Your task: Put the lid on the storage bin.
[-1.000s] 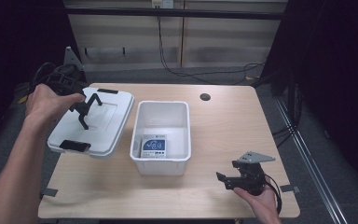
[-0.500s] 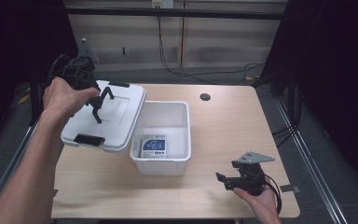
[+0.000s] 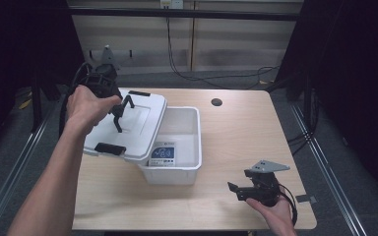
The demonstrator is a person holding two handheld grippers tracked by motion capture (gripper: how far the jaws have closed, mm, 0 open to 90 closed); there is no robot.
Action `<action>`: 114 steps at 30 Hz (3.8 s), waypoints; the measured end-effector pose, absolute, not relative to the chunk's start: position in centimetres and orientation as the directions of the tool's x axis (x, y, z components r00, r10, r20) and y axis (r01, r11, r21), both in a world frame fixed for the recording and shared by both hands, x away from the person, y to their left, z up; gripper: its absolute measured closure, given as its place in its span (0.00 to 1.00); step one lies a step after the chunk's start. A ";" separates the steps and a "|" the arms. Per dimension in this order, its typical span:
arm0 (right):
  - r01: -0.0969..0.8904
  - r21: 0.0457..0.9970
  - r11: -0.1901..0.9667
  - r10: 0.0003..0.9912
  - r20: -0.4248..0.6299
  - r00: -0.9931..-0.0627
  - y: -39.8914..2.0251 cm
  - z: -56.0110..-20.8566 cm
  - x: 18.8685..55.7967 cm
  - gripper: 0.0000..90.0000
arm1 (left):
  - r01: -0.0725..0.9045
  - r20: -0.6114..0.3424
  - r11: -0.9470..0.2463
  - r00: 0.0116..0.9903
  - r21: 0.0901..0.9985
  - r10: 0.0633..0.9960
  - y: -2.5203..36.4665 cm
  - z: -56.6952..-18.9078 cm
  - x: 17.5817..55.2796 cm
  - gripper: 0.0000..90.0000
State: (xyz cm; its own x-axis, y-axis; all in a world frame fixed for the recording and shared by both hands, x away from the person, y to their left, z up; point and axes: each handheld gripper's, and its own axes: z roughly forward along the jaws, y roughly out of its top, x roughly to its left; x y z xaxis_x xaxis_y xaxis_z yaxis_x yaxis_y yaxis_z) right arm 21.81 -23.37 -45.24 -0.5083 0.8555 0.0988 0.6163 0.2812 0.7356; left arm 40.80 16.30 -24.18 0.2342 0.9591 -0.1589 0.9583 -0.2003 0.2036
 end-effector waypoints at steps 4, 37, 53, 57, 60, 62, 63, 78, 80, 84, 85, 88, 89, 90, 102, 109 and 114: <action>0.617 0.734 0.283 0.854 0.099 -0.510 -23.3 -45.3 21.9 0.25 | 0.961 -0.173 -0.176 0.215 0.215 0.961 15.7 -24.5 41.0 0.95; 0.610 0.736 0.295 0.847 0.094 -0.523 -23.2 -45.2 21.7 0.25 | 0.969 -0.280 -0.016 0.087 0.248 0.956 11.6 -26.3 40.9 0.95; 0.609 0.735 0.298 0.845 0.093 -0.527 -23.2 -45.2 21.7 0.25 | 0.970 -0.287 -0.038 0.108 0.240 0.952 9.0 -26.9 40.8 0.95; 0.607 0.736 0.300 0.844 0.092 -0.528 -23.2 -45.2 21.7 0.25 | 0.967 -0.287 -0.050 0.123 0.250 0.950 8.2 -26.6 40.7 0.95; 0.607 0.735 0.301 0.843 0.092 -0.529 -23.2 -45.2 21.6 0.25 | 0.967 -0.285 -0.045 0.119 0.251 0.951 7.8 -26.8 40.7 0.95; 0.607 0.736 0.300 0.843 0.093 -0.530 -23.2 -45.2 21.6 0.25 | 0.967 -0.274 -0.048 0.118 0.250 0.954 7.6 -27.2 40.7 0.95; 0.607 0.735 0.301 0.843 0.092 -0.530 -23.2 -45.2 21.6 0.25 | 0.967 -0.264 -0.043 0.111 0.250 0.958 7.4 -27.4 40.7 0.95; 0.608 0.735 0.299 0.844 0.093 -0.527 -23.2 -45.2 21.7 0.25 | 0.972 -0.242 -0.047 0.104 0.230 0.965 5.9 -28.8 40.0 0.94; 0.608 0.735 0.300 0.844 0.093 -0.529 -23.2 -45.2 21.6 0.25 | 0.973 -0.239 -0.032 0.088 0.228 0.967 5.8 -29.0 39.9 0.94; 0.609 0.735 0.298 0.845 0.094 -0.527 -23.2 -45.2 21.7 0.25 | 0.972 -0.228 -0.038 0.092 0.232 0.969 5.4 -29.3 39.6 0.94; 0.608 0.735 0.301 0.844 0.091 -0.528 -23.2 -45.2 21.7 0.25 | 0.972 -0.232 -0.028 0.083 0.233 0.969 5.5 -29.3 39.6 0.94; 0.609 0.733 0.304 0.843 0.091 -0.530 -23.1 -45.2 21.6 0.25 | 0.972 -0.224 -0.042 0.095 0.233 0.970 5.6 -29.3 39.5 0.94; 0.608 0.734 0.303 0.843 0.091 -0.530 -23.2 -45.2 21.6 0.25 | 0.971 -0.221 -0.038 0.092 0.236 0.971 5.5 -29.3 39.5 0.94; 0.608 0.734 0.302 0.844 0.092 -0.529 -23.2 -45.2 21.6 0.25 | 0.973 -0.228 -0.042 0.095 0.227 0.969 5.5 -29.2 39.5 0.94; 0.610 0.732 0.304 0.843 0.091 -0.529 -23.2 -45.2 21.7 0.25 | 0.978 -0.232 -0.054 0.101 0.203 0.967 5.9 -29.1 39.5 0.94; 0.613 0.729 0.304 0.844 0.092 -0.528 -23.2 -45.2 21.7 0.25 | 0.974 -0.223 -0.066 0.115 0.218 0.968 5.7 -29.2 39.3 0.94; 0.615 0.729 0.303 0.844 0.094 -0.527 -23.2 -45.2 21.7 0.25 | 0.981 -0.230 -0.105 0.141 0.163 0.963 6.0 -30.0 39.8 0.87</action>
State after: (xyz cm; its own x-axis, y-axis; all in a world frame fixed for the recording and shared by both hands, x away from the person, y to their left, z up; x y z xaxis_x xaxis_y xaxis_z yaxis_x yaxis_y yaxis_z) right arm 21.65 -23.17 -45.22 -0.5273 0.8444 0.0941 0.6146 0.3026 0.7285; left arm 39.77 5.95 -30.01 0.1409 0.9628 -0.2305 0.9811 -0.1046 0.1629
